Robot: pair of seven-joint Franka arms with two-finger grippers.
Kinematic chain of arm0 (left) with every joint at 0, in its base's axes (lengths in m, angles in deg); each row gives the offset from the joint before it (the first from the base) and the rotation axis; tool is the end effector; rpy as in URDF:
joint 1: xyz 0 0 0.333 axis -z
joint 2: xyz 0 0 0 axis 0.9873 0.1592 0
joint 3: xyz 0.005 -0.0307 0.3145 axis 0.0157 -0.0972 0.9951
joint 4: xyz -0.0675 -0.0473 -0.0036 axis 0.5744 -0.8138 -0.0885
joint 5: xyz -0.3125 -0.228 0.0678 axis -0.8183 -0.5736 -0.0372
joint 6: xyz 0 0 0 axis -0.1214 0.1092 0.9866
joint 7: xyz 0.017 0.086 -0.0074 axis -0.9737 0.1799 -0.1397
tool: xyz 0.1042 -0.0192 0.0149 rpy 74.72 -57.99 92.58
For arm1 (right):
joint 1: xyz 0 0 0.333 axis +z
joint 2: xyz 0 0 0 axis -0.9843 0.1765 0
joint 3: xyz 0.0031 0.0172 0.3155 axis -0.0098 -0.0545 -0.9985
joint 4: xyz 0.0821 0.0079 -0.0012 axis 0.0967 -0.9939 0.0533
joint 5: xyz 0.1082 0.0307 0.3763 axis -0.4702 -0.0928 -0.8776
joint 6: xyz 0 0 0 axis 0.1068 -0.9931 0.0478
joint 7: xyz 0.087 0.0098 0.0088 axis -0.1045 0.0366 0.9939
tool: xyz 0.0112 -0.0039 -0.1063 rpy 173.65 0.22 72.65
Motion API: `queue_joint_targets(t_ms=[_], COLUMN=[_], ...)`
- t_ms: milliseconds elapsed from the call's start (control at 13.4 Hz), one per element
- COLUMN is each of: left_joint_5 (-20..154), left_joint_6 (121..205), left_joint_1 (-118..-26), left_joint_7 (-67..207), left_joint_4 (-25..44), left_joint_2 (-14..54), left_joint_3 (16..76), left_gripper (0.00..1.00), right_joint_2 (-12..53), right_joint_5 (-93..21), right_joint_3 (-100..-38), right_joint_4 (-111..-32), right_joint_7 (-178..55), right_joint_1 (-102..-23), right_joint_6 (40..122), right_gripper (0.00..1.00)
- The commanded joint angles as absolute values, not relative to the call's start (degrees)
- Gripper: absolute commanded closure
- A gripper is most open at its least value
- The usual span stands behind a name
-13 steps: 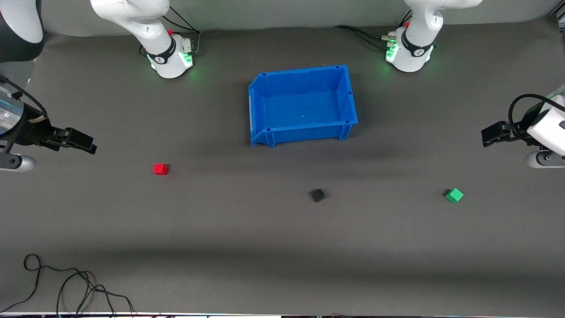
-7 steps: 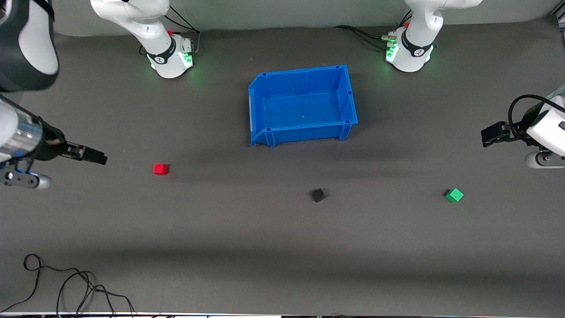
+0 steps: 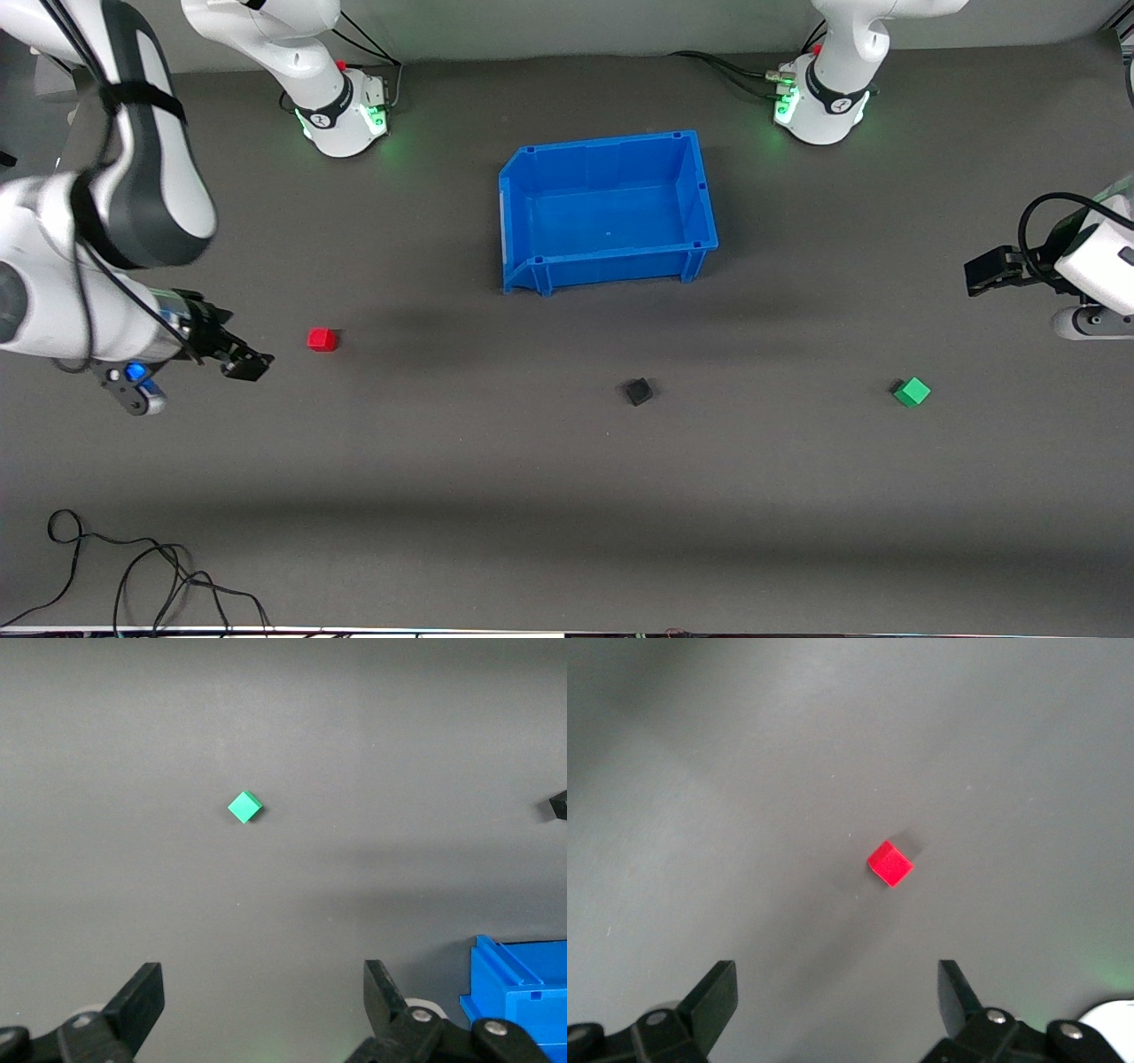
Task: Attach green and red cubes to black cube
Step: 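Lower the open right gripper around the red cube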
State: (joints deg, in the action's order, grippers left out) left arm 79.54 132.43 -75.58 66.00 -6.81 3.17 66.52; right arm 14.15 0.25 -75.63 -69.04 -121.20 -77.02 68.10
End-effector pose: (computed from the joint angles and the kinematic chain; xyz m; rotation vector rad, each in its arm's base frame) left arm 0.5942 -0.0234 0.5900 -3.0627 0.0149 0.1261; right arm 0.6202 0.0443 0.4069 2.7469 -1.3049 -0.2801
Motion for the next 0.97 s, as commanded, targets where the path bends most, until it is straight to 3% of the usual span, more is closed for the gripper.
queue_joint_targets(t_ms=[0, 225, 524, 899], left_joint_5=[79.28, 79.46, 79.28, 79.37], left_joint_6=[133.56, 134.25, 135.14, 135.31], left_joint_1=[-75.92, -76.27, -78.38, -78.64], left_joint_7=[65.21, 65.13, 65.13, 66.08], left_joint_4=[-6.16, -6.17, -6.08, -6.25], left_joint_2=[2.70, 2.96, 3.40, 3.58], left_joint_3=[66.60, 66.86, 66.78, 66.86], left_gripper=[0.00, 0.00, 0.00, 0.00], right_joint_2=[12.56, 14.93, 16.94, 17.48], right_joint_5=[0.04, -0.48, -0.40, -0.84], right_joint_3=[-74.21, -72.71, -72.71, -72.63], right_joint_4=[-79.31, -83.45, -93.99, -96.64], right_joint_7=[-127.98, -134.99, -142.21, -149.35], right_joint_1=[-76.84, -77.02, -76.76, -77.37], right_joint_6=[79.78, 86.22, 101.33, 103.29], right_gripper=[0.00, 0.00, 0.00, 0.00])
